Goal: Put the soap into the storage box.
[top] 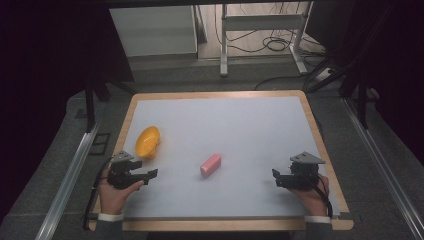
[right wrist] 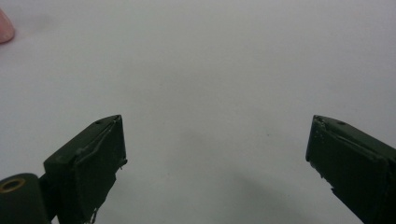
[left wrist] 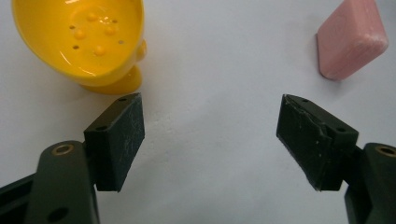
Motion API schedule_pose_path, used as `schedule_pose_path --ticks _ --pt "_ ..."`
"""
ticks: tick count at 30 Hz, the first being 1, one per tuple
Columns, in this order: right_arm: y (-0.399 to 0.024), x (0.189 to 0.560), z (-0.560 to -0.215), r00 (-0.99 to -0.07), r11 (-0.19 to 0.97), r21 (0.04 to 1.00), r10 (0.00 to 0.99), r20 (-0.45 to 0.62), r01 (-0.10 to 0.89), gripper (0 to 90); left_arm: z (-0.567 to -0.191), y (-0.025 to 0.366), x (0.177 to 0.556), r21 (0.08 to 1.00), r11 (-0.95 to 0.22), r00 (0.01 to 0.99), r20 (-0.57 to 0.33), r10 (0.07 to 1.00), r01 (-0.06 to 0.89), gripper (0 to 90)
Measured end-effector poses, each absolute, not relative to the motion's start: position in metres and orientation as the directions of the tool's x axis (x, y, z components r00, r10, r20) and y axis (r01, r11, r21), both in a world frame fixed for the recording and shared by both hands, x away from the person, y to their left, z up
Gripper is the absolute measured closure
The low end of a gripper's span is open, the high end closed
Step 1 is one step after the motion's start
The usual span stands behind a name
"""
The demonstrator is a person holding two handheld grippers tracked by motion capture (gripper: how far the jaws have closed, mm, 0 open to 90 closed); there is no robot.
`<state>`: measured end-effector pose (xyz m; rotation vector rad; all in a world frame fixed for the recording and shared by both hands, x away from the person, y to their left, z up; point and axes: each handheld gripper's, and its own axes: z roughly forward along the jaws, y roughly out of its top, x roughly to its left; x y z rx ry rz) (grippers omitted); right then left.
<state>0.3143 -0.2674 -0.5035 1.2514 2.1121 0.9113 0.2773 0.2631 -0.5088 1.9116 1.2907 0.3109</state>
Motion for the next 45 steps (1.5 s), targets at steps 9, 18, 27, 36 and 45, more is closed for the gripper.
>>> schedule_pose_path --ticks 9,18,27,36,45 --pt "-0.268 0.309 -0.500 -0.438 0.326 0.771 0.896 -0.068 0.548 6.0 -0.506 0.264 0.276 0.730 -0.166 0.457 -0.218 0.862 0.663 23.9" --pt "-0.276 0.308 -0.498 -0.414 0.305 0.784 0.908 -0.067 0.541 6.9 -0.505 0.264 0.276 0.727 -0.173 0.459 -0.214 0.862 0.665 25.7" --pt "-0.278 0.307 -0.497 -0.410 0.306 0.783 0.909 -0.073 0.541 7.1 -0.490 0.256 0.268 0.751 -0.190 0.483 -0.190 0.855 0.632 25.8" --pt "-0.280 0.307 -0.498 -0.412 0.310 0.781 0.908 -0.075 0.542 7.2 -0.488 0.253 0.268 0.744 -0.199 0.479 -0.181 0.859 0.638 26.0" --pt "-0.284 0.305 -0.494 -0.408 0.301 0.791 0.910 -0.072 0.533 7.5 -0.479 0.247 0.270 0.744 -0.219 0.489 -0.163 0.857 0.631 26.6"
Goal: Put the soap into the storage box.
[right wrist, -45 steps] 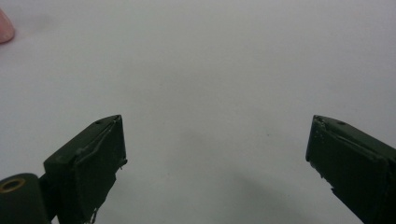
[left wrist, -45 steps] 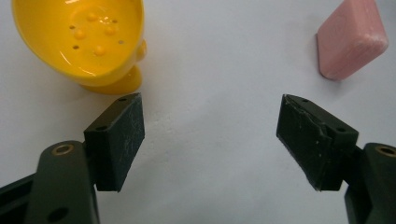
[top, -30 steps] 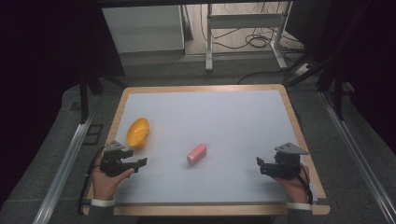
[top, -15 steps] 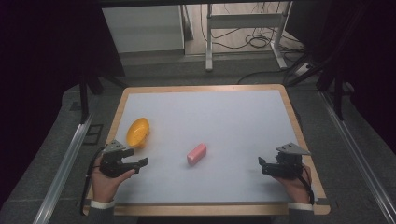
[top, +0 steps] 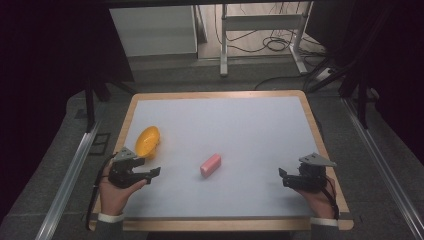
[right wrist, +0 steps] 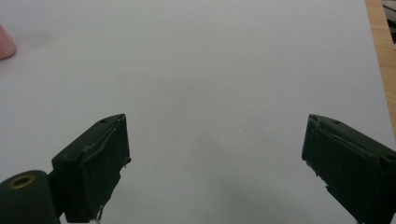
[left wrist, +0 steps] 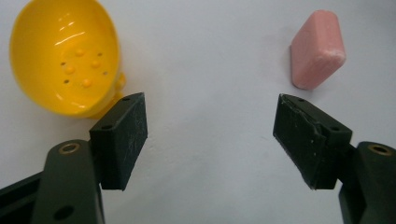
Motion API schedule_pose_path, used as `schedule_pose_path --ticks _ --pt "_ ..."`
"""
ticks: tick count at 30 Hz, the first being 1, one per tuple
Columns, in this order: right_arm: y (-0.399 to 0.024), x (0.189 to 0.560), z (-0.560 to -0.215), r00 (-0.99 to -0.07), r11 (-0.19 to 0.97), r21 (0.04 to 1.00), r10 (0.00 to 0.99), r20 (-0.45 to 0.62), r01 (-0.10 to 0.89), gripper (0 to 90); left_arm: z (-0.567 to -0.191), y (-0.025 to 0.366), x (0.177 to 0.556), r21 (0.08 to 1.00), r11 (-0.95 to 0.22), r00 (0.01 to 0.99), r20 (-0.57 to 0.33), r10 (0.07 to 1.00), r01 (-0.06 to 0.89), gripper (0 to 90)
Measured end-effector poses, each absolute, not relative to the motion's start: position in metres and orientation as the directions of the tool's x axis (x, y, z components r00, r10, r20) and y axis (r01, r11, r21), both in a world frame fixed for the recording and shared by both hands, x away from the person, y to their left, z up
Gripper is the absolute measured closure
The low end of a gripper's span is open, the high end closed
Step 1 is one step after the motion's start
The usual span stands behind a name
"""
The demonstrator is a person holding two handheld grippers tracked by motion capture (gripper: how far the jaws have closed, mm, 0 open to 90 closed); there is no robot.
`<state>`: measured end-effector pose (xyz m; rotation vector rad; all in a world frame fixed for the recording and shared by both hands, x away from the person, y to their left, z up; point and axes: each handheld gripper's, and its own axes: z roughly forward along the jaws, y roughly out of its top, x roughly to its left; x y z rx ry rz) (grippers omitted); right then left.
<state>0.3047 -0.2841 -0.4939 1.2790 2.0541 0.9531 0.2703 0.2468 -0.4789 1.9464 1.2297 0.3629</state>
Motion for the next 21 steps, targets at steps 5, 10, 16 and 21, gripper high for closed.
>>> schedule_pose_path --ticks 5,10,16,21 --pt "-0.285 0.304 -0.494 -0.403 0.298 0.790 0.913 -0.071 0.536 7.6 -0.473 0.241 0.276 0.739 -0.240 0.500 -0.148 0.853 0.629 26.4" --pt "-0.285 0.304 -0.495 -0.404 0.301 0.788 0.912 -0.073 0.538 7.8 -0.466 0.233 0.282 0.731 -0.259 0.527 -0.159 0.835 0.631 26.5" --pt "-0.284 0.304 -0.495 -0.404 0.305 0.788 0.911 -0.078 0.535 8.0 -0.460 0.227 0.288 0.716 -0.286 0.534 -0.143 0.833 0.637 26.3" --pt "-0.285 0.303 -0.494 -0.401 0.305 0.794 0.912 -0.084 0.527 8.3 -0.459 0.224 0.293 0.702 -0.309 0.547 -0.136 0.826 0.642 25.5"
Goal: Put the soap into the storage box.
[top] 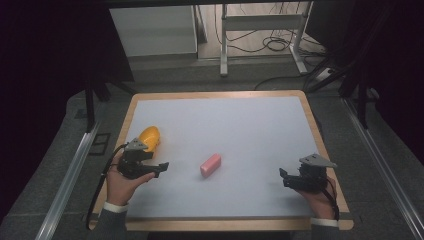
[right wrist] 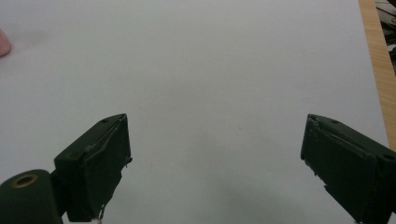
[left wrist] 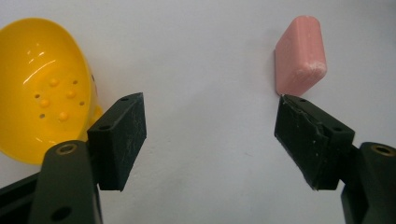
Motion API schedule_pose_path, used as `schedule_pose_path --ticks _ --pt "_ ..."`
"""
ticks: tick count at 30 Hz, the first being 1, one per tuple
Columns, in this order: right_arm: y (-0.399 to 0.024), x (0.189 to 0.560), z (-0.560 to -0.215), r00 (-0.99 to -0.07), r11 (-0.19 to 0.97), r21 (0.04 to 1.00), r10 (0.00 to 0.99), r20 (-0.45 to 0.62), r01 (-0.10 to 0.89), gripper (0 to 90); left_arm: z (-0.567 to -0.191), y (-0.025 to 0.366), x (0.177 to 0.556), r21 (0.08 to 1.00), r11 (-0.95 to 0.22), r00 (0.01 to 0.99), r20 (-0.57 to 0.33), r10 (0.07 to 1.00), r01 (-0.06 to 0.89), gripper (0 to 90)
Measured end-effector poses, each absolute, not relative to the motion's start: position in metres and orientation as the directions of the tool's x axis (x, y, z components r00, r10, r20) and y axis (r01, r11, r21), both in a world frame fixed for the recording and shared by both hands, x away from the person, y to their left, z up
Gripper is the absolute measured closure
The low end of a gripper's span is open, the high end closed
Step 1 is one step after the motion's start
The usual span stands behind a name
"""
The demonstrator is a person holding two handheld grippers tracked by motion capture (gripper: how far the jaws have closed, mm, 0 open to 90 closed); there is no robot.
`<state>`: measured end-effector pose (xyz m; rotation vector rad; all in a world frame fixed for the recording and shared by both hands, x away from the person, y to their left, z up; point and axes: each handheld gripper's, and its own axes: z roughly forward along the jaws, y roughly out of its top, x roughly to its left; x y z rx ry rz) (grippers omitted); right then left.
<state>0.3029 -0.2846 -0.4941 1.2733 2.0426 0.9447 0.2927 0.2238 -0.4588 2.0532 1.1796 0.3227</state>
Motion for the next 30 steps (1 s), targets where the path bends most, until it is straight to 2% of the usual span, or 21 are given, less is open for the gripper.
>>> schedule_pose_path --ticks 30 --pt "-0.285 0.304 -0.498 -0.390 0.311 0.780 0.916 -0.094 0.543 8.6 -0.447 0.195 0.314 0.635 -0.405 0.586 -0.095 0.805 0.658 24.8"
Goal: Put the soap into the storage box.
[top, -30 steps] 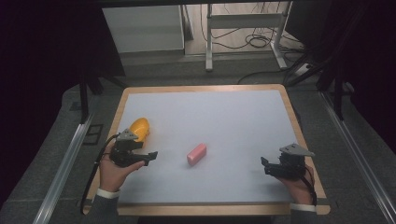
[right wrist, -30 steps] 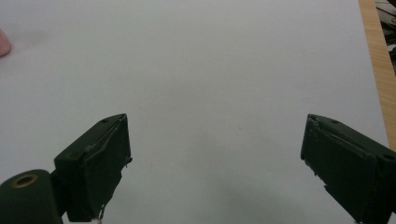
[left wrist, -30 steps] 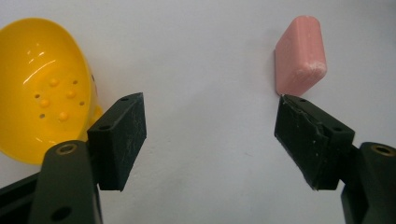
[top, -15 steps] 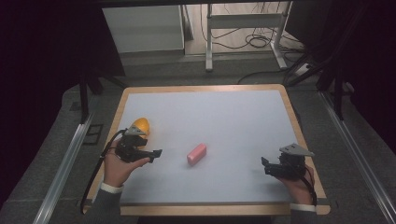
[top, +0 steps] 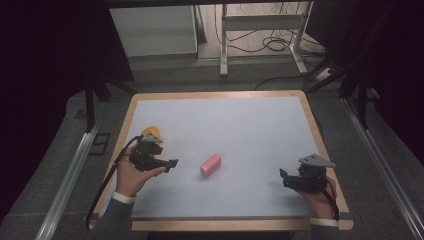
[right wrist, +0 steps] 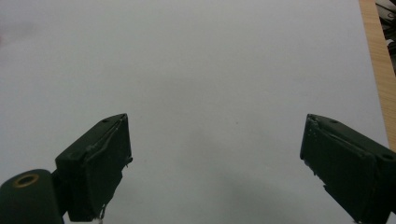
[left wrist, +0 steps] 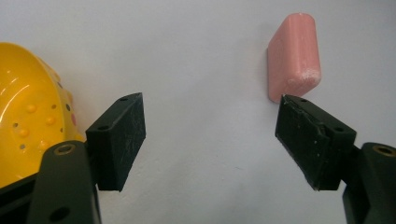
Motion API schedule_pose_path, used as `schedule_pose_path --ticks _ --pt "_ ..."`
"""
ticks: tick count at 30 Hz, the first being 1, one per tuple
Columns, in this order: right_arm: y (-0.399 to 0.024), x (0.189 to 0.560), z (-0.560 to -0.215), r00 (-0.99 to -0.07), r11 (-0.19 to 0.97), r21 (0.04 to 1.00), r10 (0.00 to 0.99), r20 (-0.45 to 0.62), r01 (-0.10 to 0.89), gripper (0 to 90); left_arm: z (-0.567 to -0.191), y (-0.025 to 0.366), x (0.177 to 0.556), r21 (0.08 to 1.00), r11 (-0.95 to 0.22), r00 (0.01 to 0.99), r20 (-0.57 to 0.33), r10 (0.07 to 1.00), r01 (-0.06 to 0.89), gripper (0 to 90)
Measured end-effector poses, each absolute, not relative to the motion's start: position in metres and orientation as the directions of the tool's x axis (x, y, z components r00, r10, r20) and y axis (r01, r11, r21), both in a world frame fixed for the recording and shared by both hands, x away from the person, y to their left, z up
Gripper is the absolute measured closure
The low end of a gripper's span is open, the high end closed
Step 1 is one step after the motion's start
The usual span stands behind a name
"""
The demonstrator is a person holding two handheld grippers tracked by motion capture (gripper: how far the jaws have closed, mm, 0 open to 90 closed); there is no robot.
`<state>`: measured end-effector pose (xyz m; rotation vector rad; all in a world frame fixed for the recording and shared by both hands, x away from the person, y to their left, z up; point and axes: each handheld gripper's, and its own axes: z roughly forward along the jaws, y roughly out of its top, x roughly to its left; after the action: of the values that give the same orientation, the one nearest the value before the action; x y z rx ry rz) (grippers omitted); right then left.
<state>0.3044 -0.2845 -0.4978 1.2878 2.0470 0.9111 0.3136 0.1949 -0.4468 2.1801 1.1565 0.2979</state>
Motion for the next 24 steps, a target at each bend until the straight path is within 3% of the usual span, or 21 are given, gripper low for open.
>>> schedule_pose_path --ticks 24 --pt "-0.285 0.304 -0.499 -0.379 0.316 0.778 0.919 -0.109 0.544 8.6 -0.445 0.165 0.327 0.597 -0.478 0.630 -0.060 0.775 0.644 24.3"
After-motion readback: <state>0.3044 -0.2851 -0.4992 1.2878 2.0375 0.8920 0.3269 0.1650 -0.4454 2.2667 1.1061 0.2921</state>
